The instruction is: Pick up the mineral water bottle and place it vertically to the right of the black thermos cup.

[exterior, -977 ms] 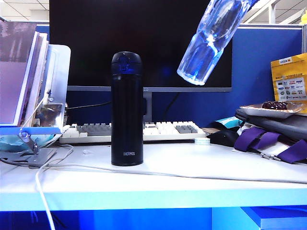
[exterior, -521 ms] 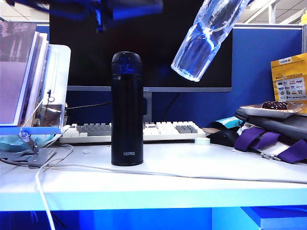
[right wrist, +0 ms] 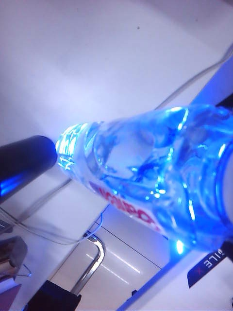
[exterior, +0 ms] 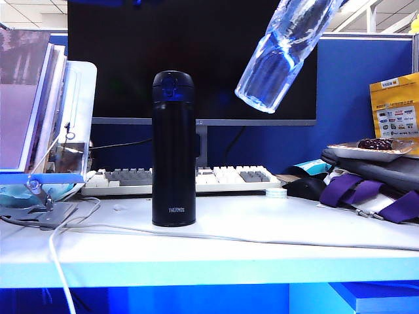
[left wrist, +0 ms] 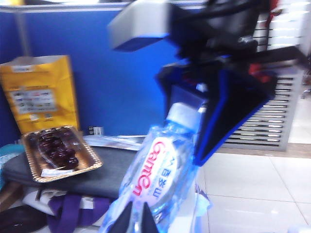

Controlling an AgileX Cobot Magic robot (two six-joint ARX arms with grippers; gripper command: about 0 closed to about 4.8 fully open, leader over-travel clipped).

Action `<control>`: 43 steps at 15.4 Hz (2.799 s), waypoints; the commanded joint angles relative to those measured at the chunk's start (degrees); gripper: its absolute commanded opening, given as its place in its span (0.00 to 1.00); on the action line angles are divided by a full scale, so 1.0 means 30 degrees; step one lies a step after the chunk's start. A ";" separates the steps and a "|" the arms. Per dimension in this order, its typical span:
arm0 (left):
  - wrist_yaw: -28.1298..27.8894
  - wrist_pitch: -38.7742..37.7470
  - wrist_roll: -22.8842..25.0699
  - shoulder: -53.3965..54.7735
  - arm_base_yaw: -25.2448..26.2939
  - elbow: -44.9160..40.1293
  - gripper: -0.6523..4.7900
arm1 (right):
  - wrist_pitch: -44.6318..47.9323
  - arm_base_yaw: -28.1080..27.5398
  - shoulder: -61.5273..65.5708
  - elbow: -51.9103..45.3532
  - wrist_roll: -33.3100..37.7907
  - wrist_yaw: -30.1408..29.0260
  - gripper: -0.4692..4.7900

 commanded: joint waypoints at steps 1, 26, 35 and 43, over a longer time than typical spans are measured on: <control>-0.0372 -0.0736 -0.0117 -0.0044 -0.0015 0.0087 0.18 | 0.0729 0.0022 -0.0233 0.0233 -0.0131 -0.0452 0.09; -0.5814 -0.1676 0.5756 0.3206 -0.4437 0.2084 1.00 | -0.0138 0.0867 0.0073 0.0219 -0.0197 -0.2470 0.09; -0.5938 -0.1406 0.5544 0.3191 -0.4452 0.2084 0.15 | -0.0058 0.0874 0.0073 0.0219 -0.0488 -0.2433 0.09; -0.7337 0.1902 0.2076 0.3198 -0.4437 0.2339 0.11 | 0.1785 0.0874 0.0029 0.0219 -0.0474 -0.2441 0.99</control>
